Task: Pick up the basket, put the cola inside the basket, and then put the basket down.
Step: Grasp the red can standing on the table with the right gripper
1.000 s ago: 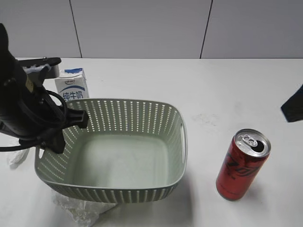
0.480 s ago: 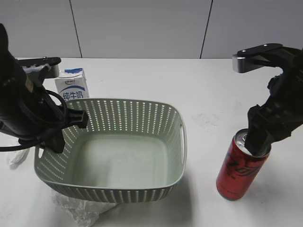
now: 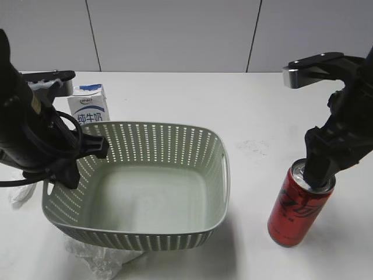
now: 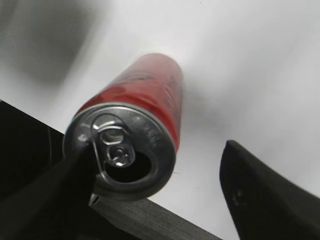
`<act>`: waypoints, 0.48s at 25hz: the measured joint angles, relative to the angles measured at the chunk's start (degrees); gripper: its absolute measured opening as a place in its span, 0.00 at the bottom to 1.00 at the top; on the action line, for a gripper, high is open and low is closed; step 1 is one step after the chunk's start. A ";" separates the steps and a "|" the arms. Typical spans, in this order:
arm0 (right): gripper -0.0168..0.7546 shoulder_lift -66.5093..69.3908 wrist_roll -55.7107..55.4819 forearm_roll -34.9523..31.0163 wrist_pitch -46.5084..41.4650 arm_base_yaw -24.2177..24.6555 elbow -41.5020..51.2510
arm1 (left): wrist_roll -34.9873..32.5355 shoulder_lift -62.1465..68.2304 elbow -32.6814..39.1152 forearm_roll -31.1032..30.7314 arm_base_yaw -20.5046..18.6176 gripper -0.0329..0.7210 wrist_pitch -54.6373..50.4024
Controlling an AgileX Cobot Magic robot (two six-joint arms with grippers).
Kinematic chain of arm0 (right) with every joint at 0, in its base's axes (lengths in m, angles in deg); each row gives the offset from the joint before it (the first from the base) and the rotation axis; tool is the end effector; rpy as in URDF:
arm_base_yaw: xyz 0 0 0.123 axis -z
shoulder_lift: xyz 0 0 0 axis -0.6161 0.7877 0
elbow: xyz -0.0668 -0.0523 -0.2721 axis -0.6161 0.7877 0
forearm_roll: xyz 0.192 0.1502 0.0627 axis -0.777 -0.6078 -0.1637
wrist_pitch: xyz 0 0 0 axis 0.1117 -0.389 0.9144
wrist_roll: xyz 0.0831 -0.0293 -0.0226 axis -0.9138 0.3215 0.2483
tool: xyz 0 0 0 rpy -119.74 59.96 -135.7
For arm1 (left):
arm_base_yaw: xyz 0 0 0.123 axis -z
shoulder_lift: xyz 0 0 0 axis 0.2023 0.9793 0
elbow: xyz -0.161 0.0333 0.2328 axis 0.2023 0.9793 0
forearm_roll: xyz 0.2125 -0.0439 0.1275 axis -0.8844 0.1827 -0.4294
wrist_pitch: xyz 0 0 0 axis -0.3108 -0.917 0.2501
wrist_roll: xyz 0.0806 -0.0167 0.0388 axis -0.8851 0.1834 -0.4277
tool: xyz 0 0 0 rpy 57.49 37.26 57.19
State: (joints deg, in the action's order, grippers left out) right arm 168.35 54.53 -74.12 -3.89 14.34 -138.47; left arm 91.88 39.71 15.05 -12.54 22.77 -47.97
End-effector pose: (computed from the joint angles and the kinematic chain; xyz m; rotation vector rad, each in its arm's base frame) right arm 0.2502 0.1195 0.2492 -0.8438 2.9626 0.1644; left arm 0.2215 -0.1569 0.2147 0.1165 2.9683 -0.2337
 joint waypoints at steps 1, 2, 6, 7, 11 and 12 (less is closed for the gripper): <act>0.78 0.05 0.00 0.58 -0.95 0.00 -0.76 | -0.05 0.00 0.00 0.00 0.00 0.04 0.00; 0.78 -0.05 -0.06 0.99 -1.71 0.00 -1.88 | -0.05 0.00 0.00 0.00 0.00 0.04 -0.06; 0.78 -2.94 -0.55 1.16 -2.08 0.00 -6.08 | -0.10 0.00 0.00 -0.05 0.00 0.04 -0.16; 0.78 -4.30 -0.62 1.40 -2.13 0.00 -6.85 | -0.10 0.00 0.00 -0.05 0.00 0.04 -0.22; 0.78 -10.83 -1.46 3.17 -2.25 0.00 -7.52 | -0.10 0.00 0.00 -0.05 0.00 0.04 -0.33; 0.78 -12.68 -2.44 4.14 -2.25 0.00 -7.47 | -0.10 0.00 0.00 -0.05 0.00 0.04 -0.33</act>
State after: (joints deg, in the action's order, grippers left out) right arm 155.67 52.08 -69.99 -6.14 14.34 -145.95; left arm 91.78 39.71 15.05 -12.59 22.77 -48.30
